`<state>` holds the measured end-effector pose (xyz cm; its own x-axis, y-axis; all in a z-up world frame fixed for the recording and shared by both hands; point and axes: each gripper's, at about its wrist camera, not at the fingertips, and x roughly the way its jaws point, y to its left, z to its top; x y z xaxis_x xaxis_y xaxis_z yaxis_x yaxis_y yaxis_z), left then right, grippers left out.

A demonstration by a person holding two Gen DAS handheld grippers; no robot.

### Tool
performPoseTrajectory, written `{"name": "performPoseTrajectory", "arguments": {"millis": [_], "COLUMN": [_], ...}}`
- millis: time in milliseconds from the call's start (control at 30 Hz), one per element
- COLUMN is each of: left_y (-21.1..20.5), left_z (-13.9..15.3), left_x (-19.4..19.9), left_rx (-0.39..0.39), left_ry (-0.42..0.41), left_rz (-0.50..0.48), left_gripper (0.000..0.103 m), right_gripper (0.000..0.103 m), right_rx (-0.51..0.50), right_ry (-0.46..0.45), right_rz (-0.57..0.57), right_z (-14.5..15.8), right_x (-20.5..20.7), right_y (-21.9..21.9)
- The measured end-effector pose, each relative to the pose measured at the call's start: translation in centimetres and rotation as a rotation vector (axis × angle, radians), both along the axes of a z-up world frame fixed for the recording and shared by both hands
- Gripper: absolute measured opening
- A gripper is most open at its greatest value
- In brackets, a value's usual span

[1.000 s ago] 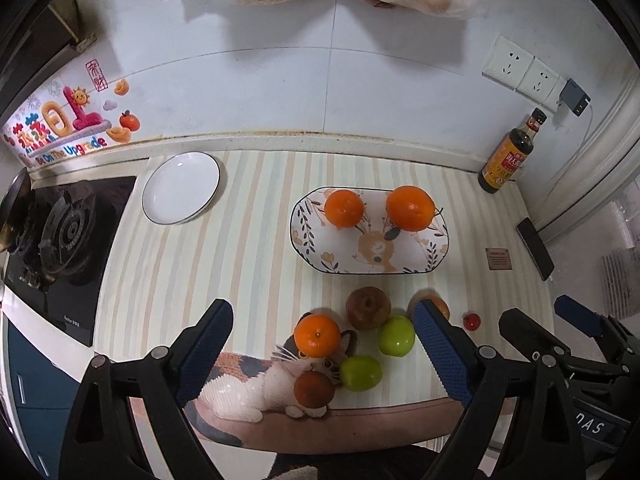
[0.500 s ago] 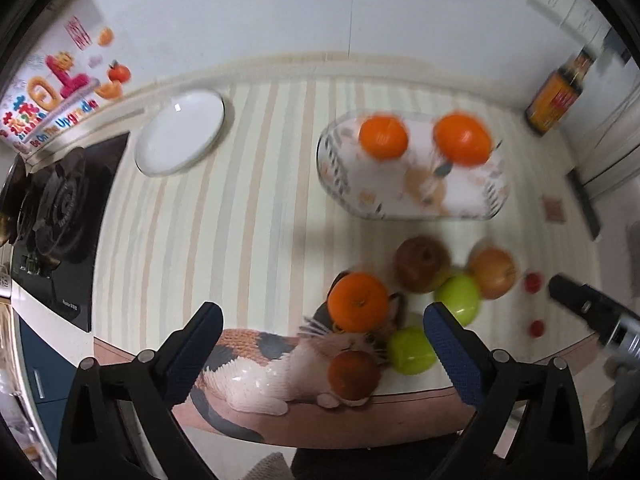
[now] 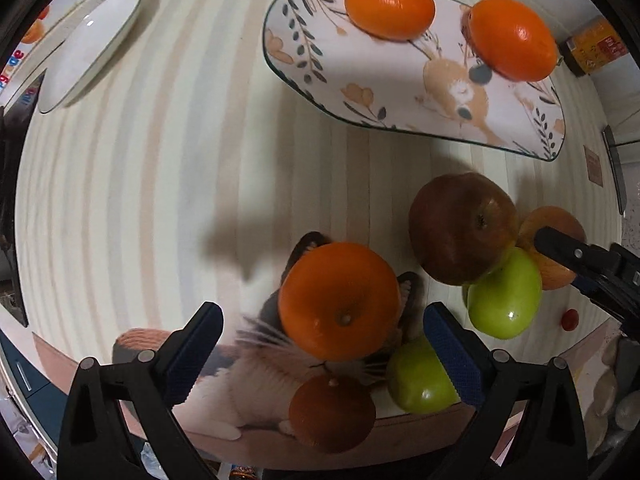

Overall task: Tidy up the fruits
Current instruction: 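Grasp a tangerine with the left tool while the right tool grasps a red apple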

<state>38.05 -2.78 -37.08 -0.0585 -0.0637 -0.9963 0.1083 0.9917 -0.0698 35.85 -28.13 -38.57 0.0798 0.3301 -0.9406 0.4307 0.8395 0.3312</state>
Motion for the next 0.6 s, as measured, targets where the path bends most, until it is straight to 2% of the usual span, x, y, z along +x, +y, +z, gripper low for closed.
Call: {"name": "performPoseTrajectory", "arguments": {"millis": [33,100,200,400,600], "left_y": [0.1,0.4,0.8,0.3,-0.5], "left_z": [-0.1,-0.2,0.0,0.1,-0.2], "left_x": [0.0,0.1,0.1,0.2,0.6], "left_rx": [-0.017,-0.027,-0.081,-0.036,-0.05], "left_ry": [-0.003,-0.012,-0.026,-0.037,-0.03], "left_rz": [0.007,0.021,0.04,0.003,0.006], "left_gripper": [0.097,0.076,0.062,0.064,0.063], "right_gripper": [0.068,0.068,0.068,0.069,0.069], "right_rx": [-0.01,-0.014,-0.031,-0.038,-0.054], "right_ry": [0.005,0.023,0.049,0.045,0.068], "right_rz": [0.011,0.037,0.081,0.077,0.074], "right_z": [0.1,0.2,0.2,0.0,-0.5], "right_x": [-0.2,-0.6,-1.8,-2.4,-2.1], "right_y": [0.1,0.1,0.0,-0.1,0.5]}}
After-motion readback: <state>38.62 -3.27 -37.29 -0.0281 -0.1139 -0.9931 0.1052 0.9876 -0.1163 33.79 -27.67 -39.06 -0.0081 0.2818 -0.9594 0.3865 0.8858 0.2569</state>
